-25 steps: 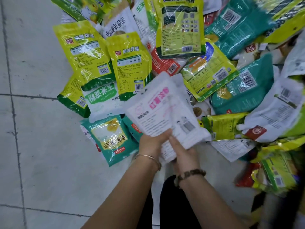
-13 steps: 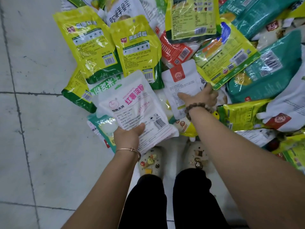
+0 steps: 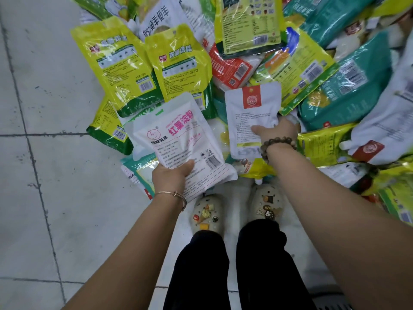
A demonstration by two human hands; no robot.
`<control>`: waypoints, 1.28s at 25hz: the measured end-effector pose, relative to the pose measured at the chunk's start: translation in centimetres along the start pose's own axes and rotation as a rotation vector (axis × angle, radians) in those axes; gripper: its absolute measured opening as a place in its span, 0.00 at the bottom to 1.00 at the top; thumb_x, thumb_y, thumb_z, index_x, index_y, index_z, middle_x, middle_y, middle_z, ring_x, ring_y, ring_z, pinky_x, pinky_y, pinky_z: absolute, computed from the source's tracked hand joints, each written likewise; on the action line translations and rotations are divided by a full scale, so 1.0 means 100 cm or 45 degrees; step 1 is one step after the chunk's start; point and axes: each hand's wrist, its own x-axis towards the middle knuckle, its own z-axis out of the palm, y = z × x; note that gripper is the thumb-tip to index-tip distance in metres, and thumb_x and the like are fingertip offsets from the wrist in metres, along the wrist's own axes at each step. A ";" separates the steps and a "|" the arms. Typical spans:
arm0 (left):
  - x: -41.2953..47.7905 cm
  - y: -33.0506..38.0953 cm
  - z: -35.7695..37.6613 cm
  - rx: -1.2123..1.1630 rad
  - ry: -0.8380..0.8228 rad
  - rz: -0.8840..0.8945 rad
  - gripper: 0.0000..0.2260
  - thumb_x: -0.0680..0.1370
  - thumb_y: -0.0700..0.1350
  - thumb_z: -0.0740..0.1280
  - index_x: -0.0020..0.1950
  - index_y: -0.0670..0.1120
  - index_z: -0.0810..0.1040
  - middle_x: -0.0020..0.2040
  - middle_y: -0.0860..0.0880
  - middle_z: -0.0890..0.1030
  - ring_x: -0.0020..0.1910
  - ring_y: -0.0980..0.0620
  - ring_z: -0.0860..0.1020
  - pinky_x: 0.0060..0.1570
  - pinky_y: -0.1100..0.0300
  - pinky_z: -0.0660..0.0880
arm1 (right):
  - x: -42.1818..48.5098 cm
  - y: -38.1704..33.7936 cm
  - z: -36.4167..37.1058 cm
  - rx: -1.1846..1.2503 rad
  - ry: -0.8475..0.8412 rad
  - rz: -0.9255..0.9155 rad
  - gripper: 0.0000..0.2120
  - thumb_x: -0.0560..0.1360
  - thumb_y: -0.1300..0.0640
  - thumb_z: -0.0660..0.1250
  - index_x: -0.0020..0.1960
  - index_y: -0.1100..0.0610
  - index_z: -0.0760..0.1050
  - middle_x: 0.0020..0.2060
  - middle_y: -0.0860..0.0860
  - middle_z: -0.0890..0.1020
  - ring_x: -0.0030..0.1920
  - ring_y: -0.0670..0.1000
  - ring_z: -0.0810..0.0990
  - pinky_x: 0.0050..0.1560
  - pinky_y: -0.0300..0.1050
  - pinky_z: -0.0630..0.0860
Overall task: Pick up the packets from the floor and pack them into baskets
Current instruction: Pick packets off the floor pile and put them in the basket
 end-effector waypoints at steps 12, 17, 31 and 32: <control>-0.117 0.046 -0.004 0.505 -0.565 0.276 0.06 0.74 0.35 0.69 0.41 0.46 0.79 0.36 0.52 0.83 0.32 0.57 0.81 0.34 0.63 0.79 | -0.166 0.073 -0.136 0.697 0.189 0.293 0.15 0.71 0.62 0.73 0.55 0.61 0.76 0.46 0.49 0.78 0.45 0.49 0.76 0.46 0.40 0.71; -0.167 0.019 0.002 0.656 -0.714 0.302 0.10 0.73 0.31 0.68 0.38 0.45 0.81 0.33 0.50 0.83 0.34 0.48 0.82 0.46 0.50 0.79 | -0.230 0.132 -0.171 0.866 0.369 0.446 0.10 0.72 0.61 0.72 0.52 0.58 0.76 0.45 0.50 0.79 0.38 0.46 0.76 0.41 0.39 0.72; -0.373 -0.161 0.016 1.164 -1.181 0.599 0.14 0.71 0.32 0.71 0.32 0.51 0.82 0.31 0.55 0.83 0.32 0.57 0.81 0.40 0.58 0.80 | -0.390 0.389 -0.254 1.216 0.945 0.727 0.16 0.72 0.59 0.72 0.58 0.60 0.77 0.49 0.51 0.79 0.49 0.49 0.77 0.44 0.36 0.69; -0.391 -0.180 0.016 1.194 -1.234 0.615 0.15 0.71 0.32 0.70 0.32 0.51 0.82 0.31 0.55 0.83 0.32 0.57 0.81 0.38 0.60 0.80 | -0.404 0.414 -0.258 1.226 0.990 0.762 0.16 0.72 0.58 0.72 0.58 0.61 0.77 0.50 0.51 0.79 0.49 0.49 0.77 0.43 0.35 0.69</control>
